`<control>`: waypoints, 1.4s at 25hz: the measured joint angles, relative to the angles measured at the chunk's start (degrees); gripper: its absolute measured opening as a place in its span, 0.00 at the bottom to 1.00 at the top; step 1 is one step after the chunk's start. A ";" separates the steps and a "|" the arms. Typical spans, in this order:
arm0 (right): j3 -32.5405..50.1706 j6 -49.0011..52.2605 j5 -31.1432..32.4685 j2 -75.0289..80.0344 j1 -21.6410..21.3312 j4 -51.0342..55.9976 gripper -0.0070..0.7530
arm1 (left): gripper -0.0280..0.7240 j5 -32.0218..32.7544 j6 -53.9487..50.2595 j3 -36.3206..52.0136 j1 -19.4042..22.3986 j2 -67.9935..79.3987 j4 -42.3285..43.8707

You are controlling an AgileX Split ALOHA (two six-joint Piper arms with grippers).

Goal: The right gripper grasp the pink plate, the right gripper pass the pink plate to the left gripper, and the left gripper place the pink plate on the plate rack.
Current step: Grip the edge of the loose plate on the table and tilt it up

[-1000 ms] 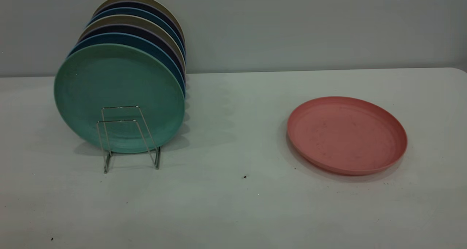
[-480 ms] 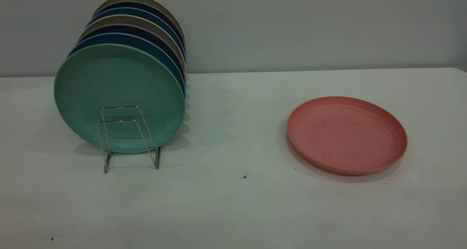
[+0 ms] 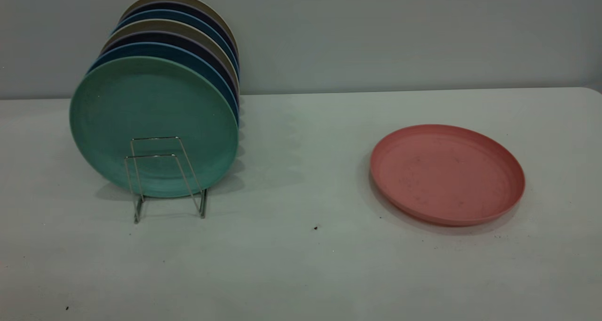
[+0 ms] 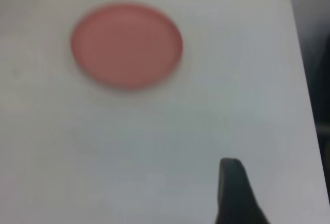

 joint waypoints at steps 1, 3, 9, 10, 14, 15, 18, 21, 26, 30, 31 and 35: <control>-0.61 -0.50 -1.52 0.99 0.00 0.92 0.58 | 0.76 -1.15 0.05 -0.19 0.00 1.22 -0.79; -1.27 -2.13 -4.48 3.65 0.00 4.29 0.57 | 0.76 -2.98 0.88 -0.19 0.00 4.97 -3.55; -1.51 -10.00 -13.04 19.19 0.00 18.89 0.57 | 0.76 -11.48 9.87 -0.25 0.00 22.55 -16.04; -1.51 -12.20 -14.24 22.04 0.00 21.98 0.57 | 0.76 -12.11 12.11 -0.60 0.00 25.98 -18.13; -1.51 -23.82 -18.51 36.36 0.00 34.66 0.57 | 0.76 -14.47 21.42 -3.45 0.00 38.24 -27.73; -1.57 -27.05 -19.27 40.38 0.00 37.50 0.57 | 0.76 -14.76 23.14 -4.28 0.00 40.89 -30.44; -2.15 -36.29 -20.37 52.35 0.00 47.21 0.57 | 0.76 -14.99 28.39 -6.03 0.00 48.00 -36.78; -3.85 -47.06 -20.98 64.07 0.00 58.54 0.57 | 0.76 -14.80 33.20 -6.99 0.00 54.41 -42.16; -9.20 -58.55 -20.40 82.24 0.00 69.22 0.55 | 0.76 -14.64 41.18 -7.18 0.00 64.13 -51.24; -15.70 -59.87 -19.28 94.07 -1.43 69.83 0.53 | 0.76 -14.57 45.57 -7.18 0.00 67.17 -55.14; -17.26 -59.91 -19.00 96.63 -2.65 69.83 0.52 | 0.76 -14.51 46.59 -7.18 0.00 67.17 -55.69; -22.12 -59.93 -16.63 104.71 -9.87 69.71 0.52 | 0.76 -12.82 48.43 -7.18 0.00 67.17 -56.00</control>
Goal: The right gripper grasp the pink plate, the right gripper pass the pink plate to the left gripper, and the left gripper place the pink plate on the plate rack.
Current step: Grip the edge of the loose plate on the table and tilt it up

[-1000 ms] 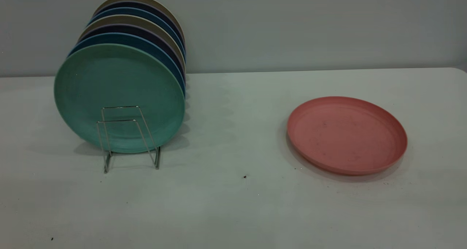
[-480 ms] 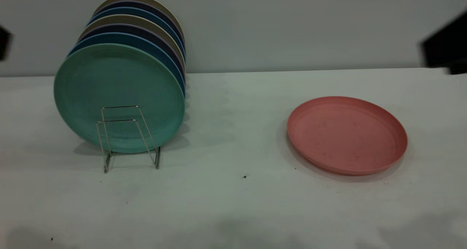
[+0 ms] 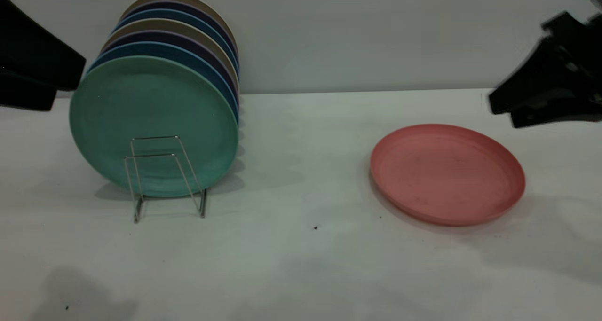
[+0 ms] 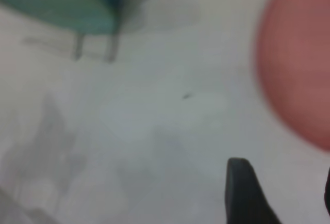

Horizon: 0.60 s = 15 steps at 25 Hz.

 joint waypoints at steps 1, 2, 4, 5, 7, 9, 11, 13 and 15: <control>-0.88 0.00 0.71 2.03 -1.67 -0.05 0.52 | 0.76 0.13 0.08 0.00 0.00 0.00 0.00; -1.86 0.00 1.12 4.02 -3.48 -0.11 0.52 | 0.76 0.17 0.13 0.00 0.00 0.00 0.00; -3.49 -0.05 1.24 7.51 -6.15 -0.66 0.52 | 0.76 0.17 0.24 0.00 0.00 0.00 -0.05; -4.26 -0.12 1.18 9.35 -7.16 -0.92 0.52 | 0.76 0.17 0.24 0.00 0.00 0.00 -0.06; -5.62 -0.53 0.71 12.44 -8.11 -1.32 0.52 | 0.76 0.25 0.24 0.00 0.00 0.00 -0.17; -6.64 -1.58 -0.43 15.39 -8.17 -1.32 0.52 | 0.76 0.36 0.27 0.00 0.00 0.00 -0.17; -7.78 -2.89 -1.26 17.91 -8.17 -0.65 0.52 | 0.76 0.38 0.24 0.00 0.00 0.00 -0.22; -9.22 -3.98 -1.89 20.46 -8.17 0.56 0.52 | 0.76 0.44 0.29 0.00 0.00 0.00 -0.22; -10.65 -4.36 -2.08 22.46 -8.17 1.27 0.52 | 0.76 0.45 0.29 0.00 0.00 0.00 -0.22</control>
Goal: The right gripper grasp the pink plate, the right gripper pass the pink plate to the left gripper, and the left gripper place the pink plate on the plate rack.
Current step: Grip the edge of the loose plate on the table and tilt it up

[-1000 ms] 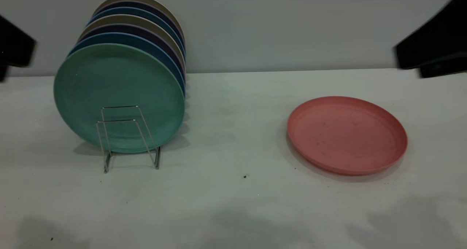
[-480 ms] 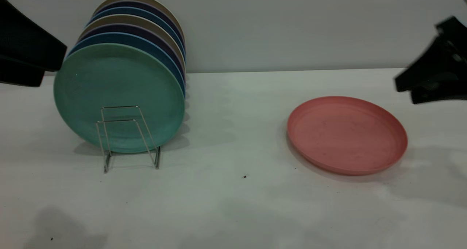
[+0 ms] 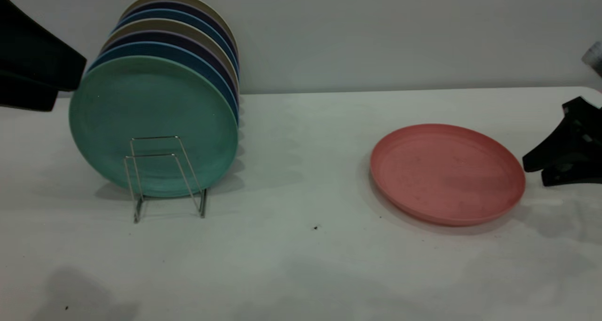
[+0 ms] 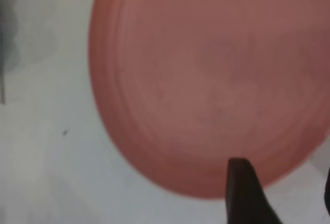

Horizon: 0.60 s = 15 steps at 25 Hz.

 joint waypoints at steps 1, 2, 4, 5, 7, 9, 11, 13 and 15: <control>-0.74 -0.15 -0.12 1.00 0.00 0.31 0.52 | 0.76 0.00 0.00 0.00 0.00 0.00 0.00; -1.41 -0.15 -0.12 1.94 0.00 0.70 0.51 | 0.76 0.05 0.00 0.00 0.00 0.00 0.00; -2.61 -0.37 -0.16 3.51 0.00 1.32 0.50 | 0.76 0.05 0.10 0.00 0.00 0.00 0.00; -3.25 -0.37 -0.16 4.32 0.00 1.62 0.49 | 0.76 0.05 0.15 0.00 0.00 0.00 0.00; -4.31 -0.37 -0.19 5.57 0.00 2.24 0.47 | 0.76 0.05 0.15 0.00 0.00 0.00 0.00; -5.17 -0.37 -0.37 6.58 0.00 2.95 0.46 | 0.76 -0.06 0.15 0.00 0.00 0.00 0.00; -5.71 -0.37 -1.00 7.14 0.00 3.55 0.46 | 0.76 -0.06 0.15 0.00 0.00 0.00 0.00; -5.93 -0.43 -2.29 7.26 0.00 3.72 0.45 | 0.76 -0.06 0.15 0.00 0.00 0.00 0.00; -5.98 -0.71 -3.42 7.26 0.00 3.82 0.45 | 0.76 -0.06 0.15 0.00 0.00 0.00 0.00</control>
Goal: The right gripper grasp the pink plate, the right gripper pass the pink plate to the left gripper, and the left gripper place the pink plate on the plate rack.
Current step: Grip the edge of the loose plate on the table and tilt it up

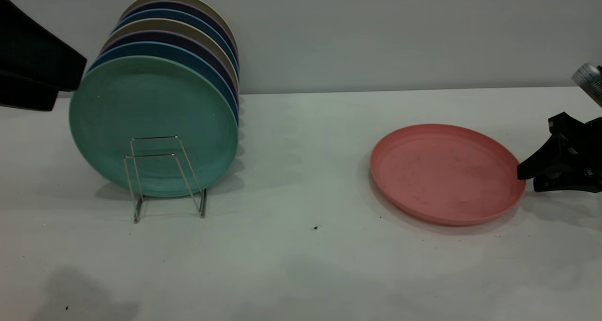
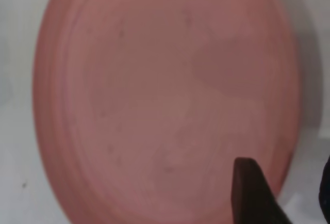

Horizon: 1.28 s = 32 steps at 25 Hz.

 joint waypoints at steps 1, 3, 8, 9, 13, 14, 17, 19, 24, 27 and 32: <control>0.01 -0.04 -0.61 0.00 0.00 0.00 0.45 | 0.76 0.00 0.00 0.00 0.00 0.00 0.00; 0.01 -0.11 -1.26 0.00 0.00 0.16 0.45 | 0.76 0.00 0.00 0.00 0.00 0.00 0.00; 0.01 -0.61 -1.57 0.00 0.23 1.85 0.45 | 0.76 -0.46 0.21 0.00 0.00 0.00 0.00; 0.01 -0.78 -1.71 0.00 0.30 2.26 0.45 | 0.76 -0.59 0.21 0.00 0.00 0.00 0.00; -0.01 -1.21 -3.40 0.00 1.65 3.19 0.45 | 0.76 -0.81 0.26 -0.07 0.00 0.00 0.00; -0.01 -1.29 -3.95 0.00 1.95 3.19 0.45 | 0.76 -0.86 0.26 -0.07 0.00 0.00 0.00; -0.01 -1.43 -4.65 0.00 2.65 3.45 0.45 | 0.76 -0.81 0.42 -0.07 0.00 0.00 -0.02; -0.01 -1.56 -5.11 0.00 2.85 3.76 0.45 | 0.76 -0.81 0.42 -0.07 0.00 0.00 -0.02; -0.01 -1.56 -7.10 0.00 4.07 4.44 0.38 | 0.76 -0.64 0.42 -0.07 0.00 0.00 -0.02; -0.01 -1.90 -8.26 0.00 5.20 4.89 0.32 | 0.76 -0.45 0.42 -0.07 0.00 0.00 -0.02; -0.01 -2.16 -9.18 0.31 5.48 6.32 0.30 | 0.76 -0.25 0.42 -0.07 0.00 0.00 -0.07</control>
